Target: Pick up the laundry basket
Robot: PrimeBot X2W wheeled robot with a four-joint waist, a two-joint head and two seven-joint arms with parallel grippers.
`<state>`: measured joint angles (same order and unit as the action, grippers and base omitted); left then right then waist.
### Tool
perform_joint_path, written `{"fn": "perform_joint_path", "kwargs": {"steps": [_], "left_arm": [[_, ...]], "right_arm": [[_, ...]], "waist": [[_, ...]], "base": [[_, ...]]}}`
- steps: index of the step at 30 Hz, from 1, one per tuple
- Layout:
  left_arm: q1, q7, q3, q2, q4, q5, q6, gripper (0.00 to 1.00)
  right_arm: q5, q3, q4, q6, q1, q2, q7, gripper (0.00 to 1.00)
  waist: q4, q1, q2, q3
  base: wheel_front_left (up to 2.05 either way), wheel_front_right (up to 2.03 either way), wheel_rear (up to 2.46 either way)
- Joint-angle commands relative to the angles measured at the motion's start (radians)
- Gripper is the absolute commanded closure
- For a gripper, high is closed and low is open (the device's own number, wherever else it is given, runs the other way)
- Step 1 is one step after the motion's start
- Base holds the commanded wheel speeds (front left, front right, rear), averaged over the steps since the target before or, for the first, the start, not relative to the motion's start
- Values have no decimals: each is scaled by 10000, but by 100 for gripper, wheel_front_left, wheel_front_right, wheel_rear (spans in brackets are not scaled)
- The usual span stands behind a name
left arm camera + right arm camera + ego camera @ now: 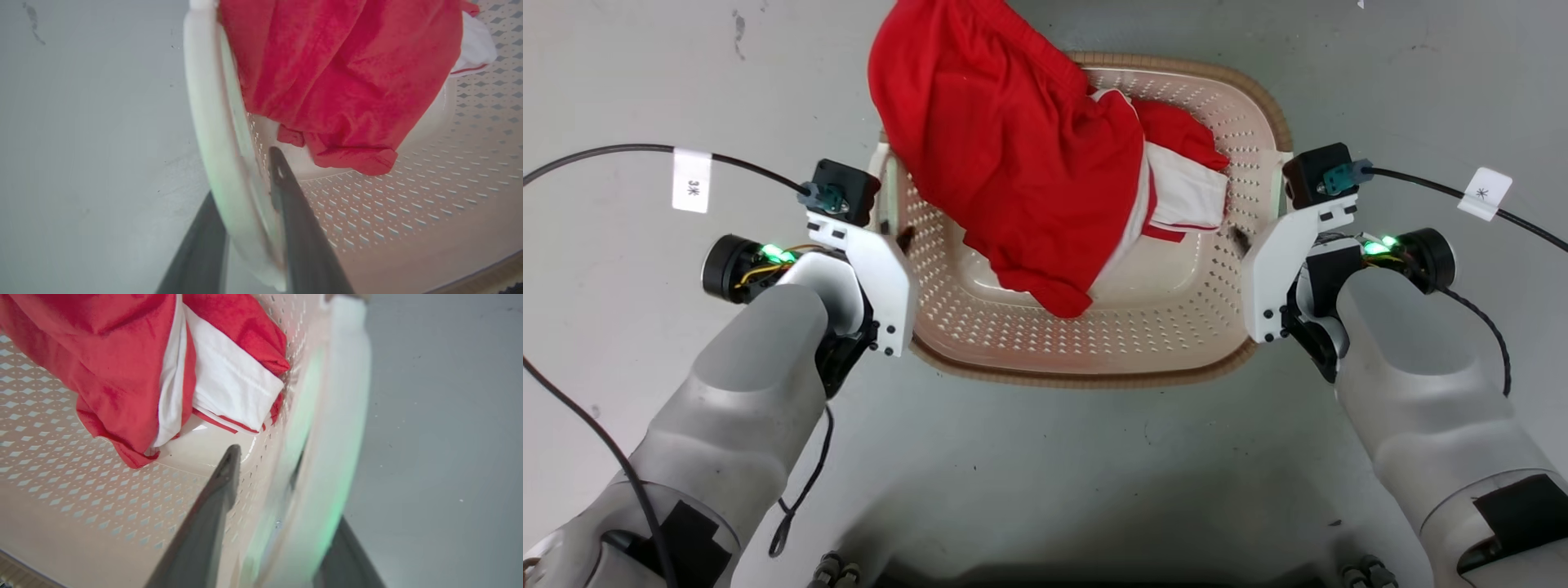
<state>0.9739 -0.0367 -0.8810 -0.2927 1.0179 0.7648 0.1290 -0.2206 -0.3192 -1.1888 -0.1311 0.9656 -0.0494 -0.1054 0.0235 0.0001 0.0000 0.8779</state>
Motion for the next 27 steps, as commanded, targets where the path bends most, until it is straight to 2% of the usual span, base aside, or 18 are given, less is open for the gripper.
{"fn": "perform_joint_path", "kwargs": {"steps": [1, 11, 17, 27], "left_arm": [[88, 37, -120, -47, -44, 126, 19, 100], [-250, 73, -1061, -215, -161, 1232, 24, 100], [-650, -293, -1360, -464, -267, 2289, 17, 100], [-1225, -1343, -2163, -894, -628, 3331, 15, 100]], "right_arm": [[-103, -48, -64, 2, 144, -16, 61, 100], [-134, -351, -543, -10, -81, -6, -305, 100], [-253, -488, -780, -9, -423, -41, -1180, 100], [-948, -889, -888, -3, -1089, -59, -2811, 100]], "waist": [[18, -1, 0, -30], [17, -1, 0, -977], [-82, -1, 0, -2277], [-67, -1, 0, -4575]], "base": [[0, 0, 0], [0, 0, 0], [0, 0, 0], [0, 0, 0]]}}
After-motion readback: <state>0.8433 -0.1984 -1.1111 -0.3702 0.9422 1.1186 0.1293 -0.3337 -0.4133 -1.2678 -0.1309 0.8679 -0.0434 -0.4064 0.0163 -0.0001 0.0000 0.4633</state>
